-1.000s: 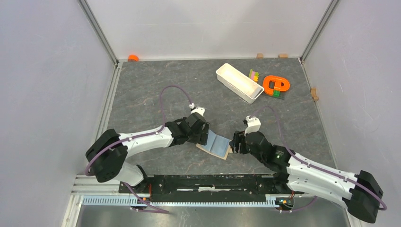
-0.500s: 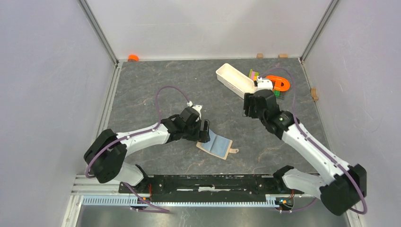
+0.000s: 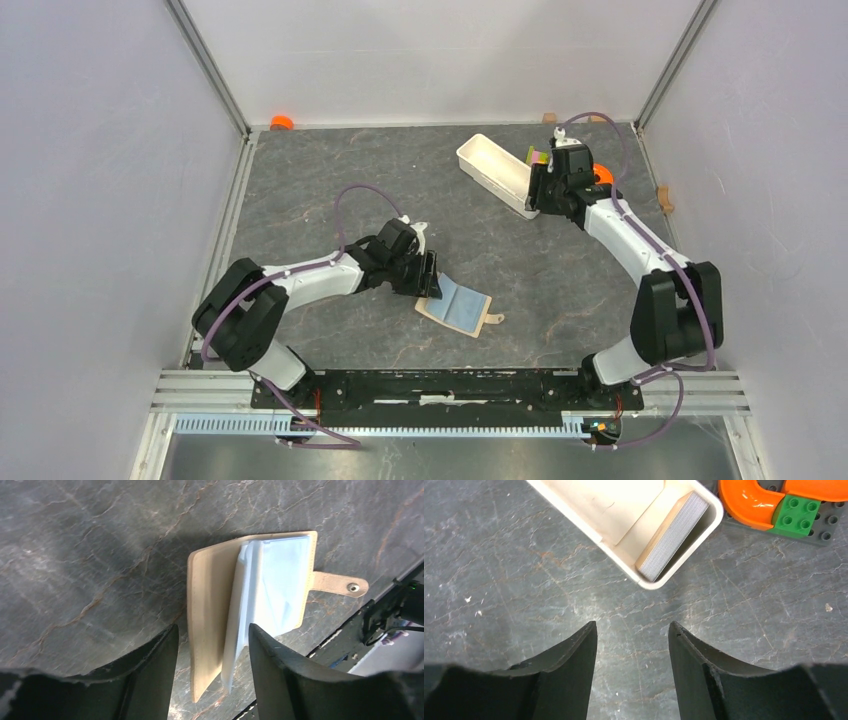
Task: Put the credit cards into the card holder
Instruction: Pick up the credit card from the storage box.
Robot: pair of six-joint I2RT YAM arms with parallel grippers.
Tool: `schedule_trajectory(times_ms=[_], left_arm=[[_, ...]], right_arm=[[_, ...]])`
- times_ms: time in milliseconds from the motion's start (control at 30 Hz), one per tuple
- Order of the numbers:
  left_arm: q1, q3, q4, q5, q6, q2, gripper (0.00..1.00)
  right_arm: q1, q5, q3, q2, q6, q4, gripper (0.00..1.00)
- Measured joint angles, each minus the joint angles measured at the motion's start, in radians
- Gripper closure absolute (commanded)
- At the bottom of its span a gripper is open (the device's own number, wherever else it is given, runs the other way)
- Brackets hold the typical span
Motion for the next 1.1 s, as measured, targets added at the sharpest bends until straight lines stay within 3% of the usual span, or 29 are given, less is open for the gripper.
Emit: schedule_trajectory(times_ms=[300,500,1100], left_arm=[[0.009,-0.005,0.068,0.101,-0.002,0.032,0.69],[0.009,-0.015,0.080,0.120,-0.003,0.031,0.80],[0.009,-0.030,0.099,0.150,-0.010,0.031,0.83]], right_arm=[[-0.037,-0.011,0.103,0.141,0.019,0.040,0.49],[-0.037,0.025,0.175,0.237,0.047,0.052,0.51],[-0.043,0.189,0.312,0.396,0.179,-0.017,0.48]])
